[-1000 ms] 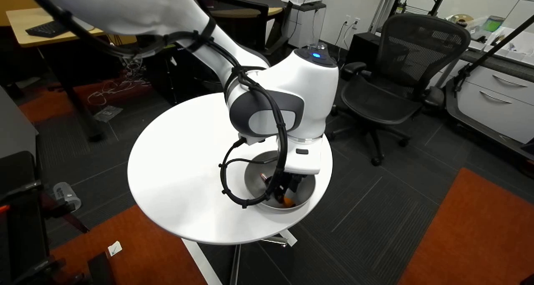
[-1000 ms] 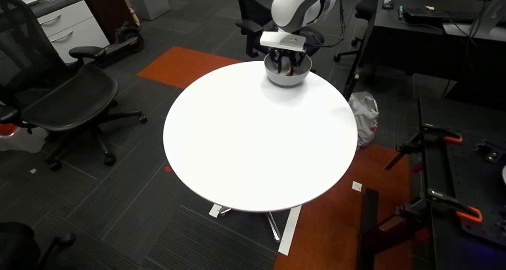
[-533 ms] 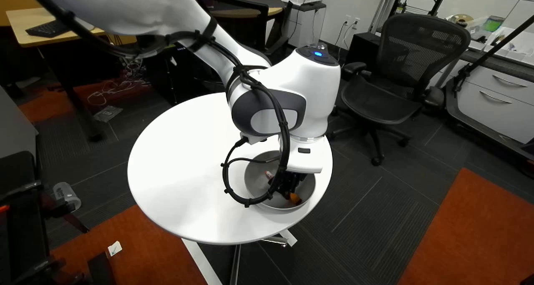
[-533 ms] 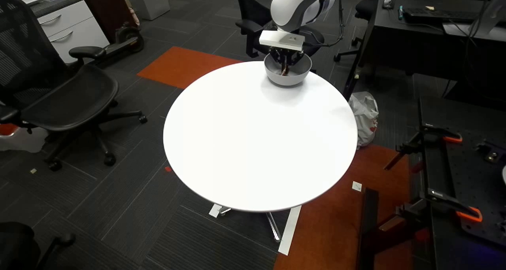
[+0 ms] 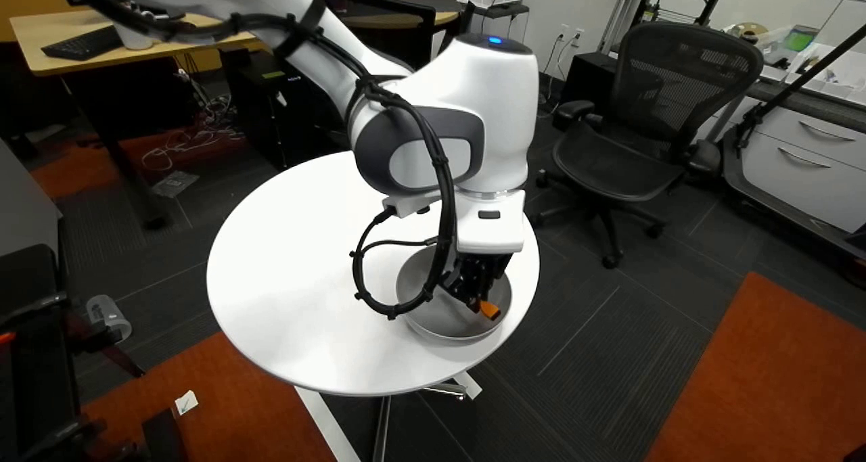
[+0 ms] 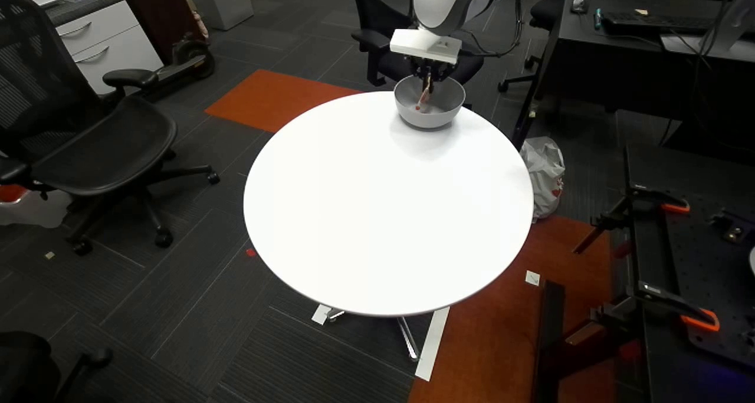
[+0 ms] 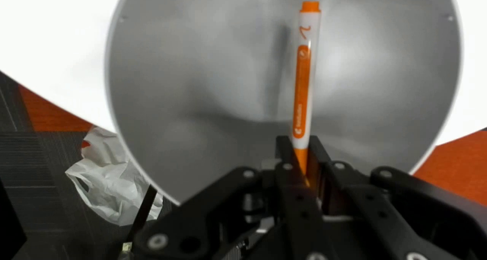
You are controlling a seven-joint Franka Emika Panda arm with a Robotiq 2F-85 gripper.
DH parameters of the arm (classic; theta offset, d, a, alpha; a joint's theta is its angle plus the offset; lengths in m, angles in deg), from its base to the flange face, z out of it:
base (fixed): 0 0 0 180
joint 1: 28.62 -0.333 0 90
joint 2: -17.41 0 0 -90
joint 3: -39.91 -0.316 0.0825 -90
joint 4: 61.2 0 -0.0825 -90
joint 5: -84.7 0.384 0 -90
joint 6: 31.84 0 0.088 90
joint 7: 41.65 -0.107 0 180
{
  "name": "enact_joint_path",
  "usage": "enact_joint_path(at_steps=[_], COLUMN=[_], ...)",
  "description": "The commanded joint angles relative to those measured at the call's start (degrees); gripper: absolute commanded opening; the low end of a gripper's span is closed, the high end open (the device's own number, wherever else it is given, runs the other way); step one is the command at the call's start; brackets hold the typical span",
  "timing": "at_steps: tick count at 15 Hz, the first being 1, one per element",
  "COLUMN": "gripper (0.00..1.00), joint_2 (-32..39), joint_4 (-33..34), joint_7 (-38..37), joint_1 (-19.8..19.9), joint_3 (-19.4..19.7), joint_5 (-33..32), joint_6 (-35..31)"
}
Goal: Take the orange marker out of the grey bowl and place it on the table
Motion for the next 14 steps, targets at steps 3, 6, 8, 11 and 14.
enact_joint_path(at_steps=[3, 6, 8, 11, 14], gripper=[0.03, 0.03, 0.03, 0.03, 0.03], joint_2=[-13.83, -18.78, -21.1, -23.82, -25.02], joint_4=[-15.54, -20.23, -22.07, -23.95, -25.24], joint_7=[-0.8, -2.32, -2.21, -1.62, -1.99], joint_1=[-5.09, -8.66, -9.78, -11.16, -12.86], joint_3=[3.56, 6.14, 6.01, 4.25, 1.59], joint_5=[-6.57, -11.75, -14.17, -15.59, -15.28], joint_6=[-8.66, -12.27, -14.85, -16.36, -15.23])
